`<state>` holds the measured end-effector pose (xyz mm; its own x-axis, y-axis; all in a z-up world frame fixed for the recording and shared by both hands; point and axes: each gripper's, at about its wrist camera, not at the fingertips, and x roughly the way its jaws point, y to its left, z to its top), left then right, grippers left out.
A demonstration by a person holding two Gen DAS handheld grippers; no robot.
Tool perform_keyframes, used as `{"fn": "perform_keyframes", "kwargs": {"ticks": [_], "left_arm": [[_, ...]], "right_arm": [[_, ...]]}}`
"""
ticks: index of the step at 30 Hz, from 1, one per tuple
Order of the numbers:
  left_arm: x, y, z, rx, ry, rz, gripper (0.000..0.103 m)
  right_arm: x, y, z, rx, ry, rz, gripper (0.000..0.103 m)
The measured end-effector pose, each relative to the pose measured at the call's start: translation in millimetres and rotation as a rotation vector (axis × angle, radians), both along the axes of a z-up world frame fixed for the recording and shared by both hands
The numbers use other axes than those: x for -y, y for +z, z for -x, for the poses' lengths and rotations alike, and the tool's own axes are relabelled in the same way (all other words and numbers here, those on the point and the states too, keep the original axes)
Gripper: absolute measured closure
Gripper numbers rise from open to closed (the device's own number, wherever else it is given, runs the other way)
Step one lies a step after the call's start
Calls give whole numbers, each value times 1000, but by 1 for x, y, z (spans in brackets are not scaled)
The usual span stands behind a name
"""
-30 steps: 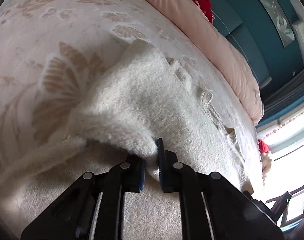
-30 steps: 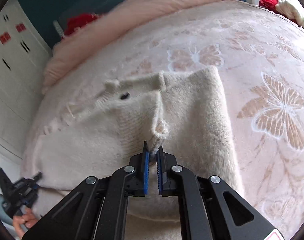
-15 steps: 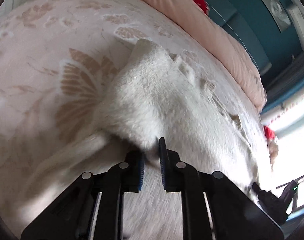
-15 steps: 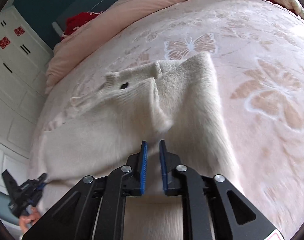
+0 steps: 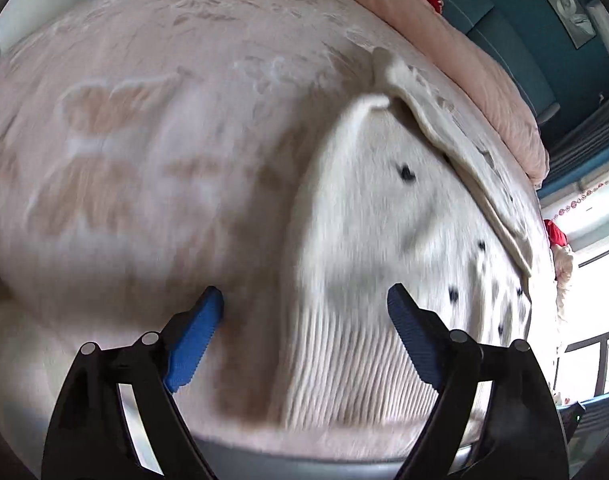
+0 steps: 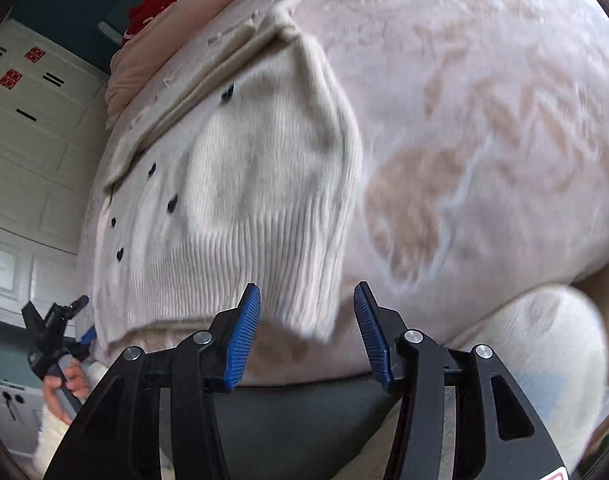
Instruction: Fold small clothes
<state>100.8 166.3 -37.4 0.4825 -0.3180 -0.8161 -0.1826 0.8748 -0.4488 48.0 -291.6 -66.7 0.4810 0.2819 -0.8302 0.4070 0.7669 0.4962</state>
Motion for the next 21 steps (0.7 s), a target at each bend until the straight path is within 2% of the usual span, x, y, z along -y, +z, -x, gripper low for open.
{"fn": "perform_keyframes", "kwargs": {"ticks": [2,6,7,8,9,10,11,12,13,15,18,21], "left_arm": [[12,0,11,8,-21,-9,11],[35,-5,16,-3,-29,-20,6],[39,-5,16,-2,-26,-33,6],[41,-5,15,0,-25,-38,9],[44,-4,13,3,-25,-39,14],[44,-4,12,2,-24,-38,36],[44,-3,10,-10,-32,-30,70],[42,-3,8,-21,-43,-11,85],[38,-1,6,-35,-57,40,90],[27,11,9,-26,-42,73,92],[16,40,21,18,-62,93,94],[11,68,38,53,-107,72,96]], "right_arm": [[-13,-6,-4,17,0,-49,53],[-24,-6,-15,65,-18,-49,53],[-24,-6,-18,74,-23,-56,59],[-26,-5,-21,92,-24,-71,84],[-26,-5,-24,97,-22,-83,93],[-26,-5,-28,93,-24,-95,92],[-26,-3,-30,100,-40,-96,93],[-28,3,-31,116,-45,-93,93],[-28,11,-31,140,-43,-87,94],[-30,34,-25,195,-27,-64,95],[-32,70,-11,242,11,-13,96],[-34,96,5,247,72,51,98]]}}
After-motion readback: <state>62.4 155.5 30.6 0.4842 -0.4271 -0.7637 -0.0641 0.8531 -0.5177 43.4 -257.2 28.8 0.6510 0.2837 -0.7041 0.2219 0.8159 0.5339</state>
